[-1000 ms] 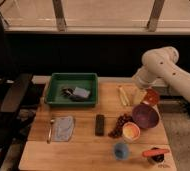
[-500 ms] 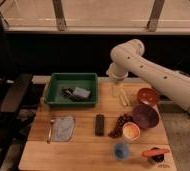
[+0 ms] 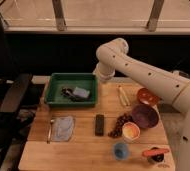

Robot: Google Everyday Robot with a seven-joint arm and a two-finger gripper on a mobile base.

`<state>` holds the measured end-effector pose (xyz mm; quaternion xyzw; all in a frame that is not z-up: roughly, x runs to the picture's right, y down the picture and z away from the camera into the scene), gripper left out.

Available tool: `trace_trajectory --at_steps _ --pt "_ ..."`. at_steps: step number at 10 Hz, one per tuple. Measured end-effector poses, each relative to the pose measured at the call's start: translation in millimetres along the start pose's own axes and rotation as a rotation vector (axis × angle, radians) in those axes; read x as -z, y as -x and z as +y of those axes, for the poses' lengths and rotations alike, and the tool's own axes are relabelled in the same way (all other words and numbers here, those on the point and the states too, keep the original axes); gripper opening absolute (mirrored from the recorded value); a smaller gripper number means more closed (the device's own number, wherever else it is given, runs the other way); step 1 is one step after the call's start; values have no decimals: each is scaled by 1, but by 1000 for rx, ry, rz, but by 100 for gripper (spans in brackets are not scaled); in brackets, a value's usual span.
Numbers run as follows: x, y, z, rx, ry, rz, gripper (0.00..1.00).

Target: Place sponge in tray

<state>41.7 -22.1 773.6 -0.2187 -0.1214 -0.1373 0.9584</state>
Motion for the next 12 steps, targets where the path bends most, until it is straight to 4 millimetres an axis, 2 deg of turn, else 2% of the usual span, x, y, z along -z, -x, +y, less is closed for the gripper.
trace_trajectory --at_steps 3,5,8,9,12 --pt "0 -2 1 -1 9 6 80" --pt "-15 4 -10 39 30 11 80" --pt "-54 22 -53 130 48 8 80" --pt "-71 35 -66 166 53 -7 80" --pt "-102 47 -83 204 48 -56 80"
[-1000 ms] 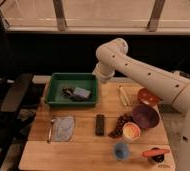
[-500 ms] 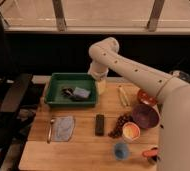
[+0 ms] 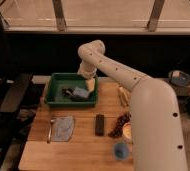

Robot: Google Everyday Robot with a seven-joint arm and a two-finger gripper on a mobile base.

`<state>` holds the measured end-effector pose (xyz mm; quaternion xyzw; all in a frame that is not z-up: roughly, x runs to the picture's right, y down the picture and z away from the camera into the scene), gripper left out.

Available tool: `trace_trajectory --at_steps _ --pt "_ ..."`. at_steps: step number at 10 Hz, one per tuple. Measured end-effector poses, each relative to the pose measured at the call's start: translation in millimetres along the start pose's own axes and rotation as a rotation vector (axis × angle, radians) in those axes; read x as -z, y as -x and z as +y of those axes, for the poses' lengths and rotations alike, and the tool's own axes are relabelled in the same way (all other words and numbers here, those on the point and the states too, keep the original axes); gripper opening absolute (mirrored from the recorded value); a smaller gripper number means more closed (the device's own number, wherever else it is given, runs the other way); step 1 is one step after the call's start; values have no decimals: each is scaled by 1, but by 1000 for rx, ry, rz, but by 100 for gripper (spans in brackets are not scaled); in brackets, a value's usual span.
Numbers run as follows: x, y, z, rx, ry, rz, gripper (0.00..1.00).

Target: Place sponge in tray

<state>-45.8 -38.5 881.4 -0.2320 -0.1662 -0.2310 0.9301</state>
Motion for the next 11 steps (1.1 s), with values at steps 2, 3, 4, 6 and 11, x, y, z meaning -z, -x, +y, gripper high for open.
trace_trajectory --at_steps 2,3,4,6,11 --pt "-23 9 -9 35 -41 -47 80" --pt "-32 13 -14 50 -57 -79 80" --pt "-39 13 -16 64 -69 -102 80" --pt "-57 11 -15 94 -74 -119 80" --pt "-86 1 -8 146 -42 -115 80"
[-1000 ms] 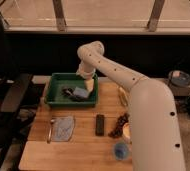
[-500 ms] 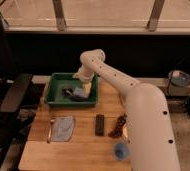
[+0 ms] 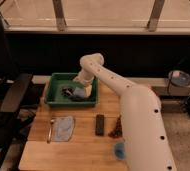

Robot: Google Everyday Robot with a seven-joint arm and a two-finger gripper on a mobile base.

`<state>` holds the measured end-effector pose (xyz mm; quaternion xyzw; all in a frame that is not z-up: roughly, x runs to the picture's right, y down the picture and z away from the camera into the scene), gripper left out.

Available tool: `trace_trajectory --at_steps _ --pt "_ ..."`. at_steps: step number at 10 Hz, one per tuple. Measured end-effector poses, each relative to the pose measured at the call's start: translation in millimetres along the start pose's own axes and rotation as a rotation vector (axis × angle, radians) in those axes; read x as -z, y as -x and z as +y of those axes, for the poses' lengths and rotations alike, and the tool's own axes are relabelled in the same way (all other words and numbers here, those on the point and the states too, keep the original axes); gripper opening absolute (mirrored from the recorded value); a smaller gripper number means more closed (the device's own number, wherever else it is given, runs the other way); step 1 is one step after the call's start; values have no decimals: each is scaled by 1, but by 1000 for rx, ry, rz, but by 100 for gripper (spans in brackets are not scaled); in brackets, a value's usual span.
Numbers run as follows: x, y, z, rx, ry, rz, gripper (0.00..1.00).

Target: Place sponge in tray

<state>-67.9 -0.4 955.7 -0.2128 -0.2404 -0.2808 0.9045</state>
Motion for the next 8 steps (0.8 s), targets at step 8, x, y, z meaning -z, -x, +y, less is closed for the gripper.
trace_trajectory --at_steps 8 --pt "-29 0 25 39 25 -77 69"
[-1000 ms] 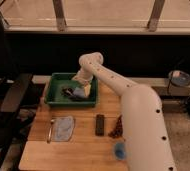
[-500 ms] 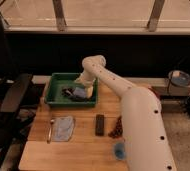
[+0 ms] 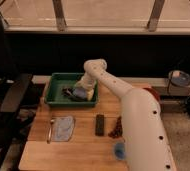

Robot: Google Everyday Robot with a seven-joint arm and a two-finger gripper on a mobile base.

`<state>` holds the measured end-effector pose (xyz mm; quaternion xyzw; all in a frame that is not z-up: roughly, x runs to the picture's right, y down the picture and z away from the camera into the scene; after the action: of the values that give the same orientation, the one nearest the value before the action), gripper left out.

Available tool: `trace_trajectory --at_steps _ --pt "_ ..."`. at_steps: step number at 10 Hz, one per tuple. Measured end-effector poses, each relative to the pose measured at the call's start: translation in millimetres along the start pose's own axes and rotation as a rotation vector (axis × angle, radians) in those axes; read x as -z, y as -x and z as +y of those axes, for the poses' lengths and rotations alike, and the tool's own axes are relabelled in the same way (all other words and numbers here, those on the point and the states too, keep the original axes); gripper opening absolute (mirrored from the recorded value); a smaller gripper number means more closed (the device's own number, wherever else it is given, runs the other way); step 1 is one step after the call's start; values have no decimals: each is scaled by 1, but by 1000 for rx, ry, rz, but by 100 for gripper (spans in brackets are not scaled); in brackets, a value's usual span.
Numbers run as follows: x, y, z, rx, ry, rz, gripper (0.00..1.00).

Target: Place sponge in tray

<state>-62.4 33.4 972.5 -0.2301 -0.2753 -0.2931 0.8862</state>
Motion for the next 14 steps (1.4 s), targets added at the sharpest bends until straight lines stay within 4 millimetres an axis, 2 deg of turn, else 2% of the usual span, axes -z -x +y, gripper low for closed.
trace_trajectory --at_steps 5,7,10,11,12,14 --pt "-2 6 2 3 -4 -19 16" --pt "-2 7 2 3 -8 -19 1" --pt "24 16 -13 10 -102 11 0" --pt "43 19 -21 8 -146 26 0" --pt "72 25 -32 6 -209 47 0" --pt "116 34 -49 1 -309 83 0"
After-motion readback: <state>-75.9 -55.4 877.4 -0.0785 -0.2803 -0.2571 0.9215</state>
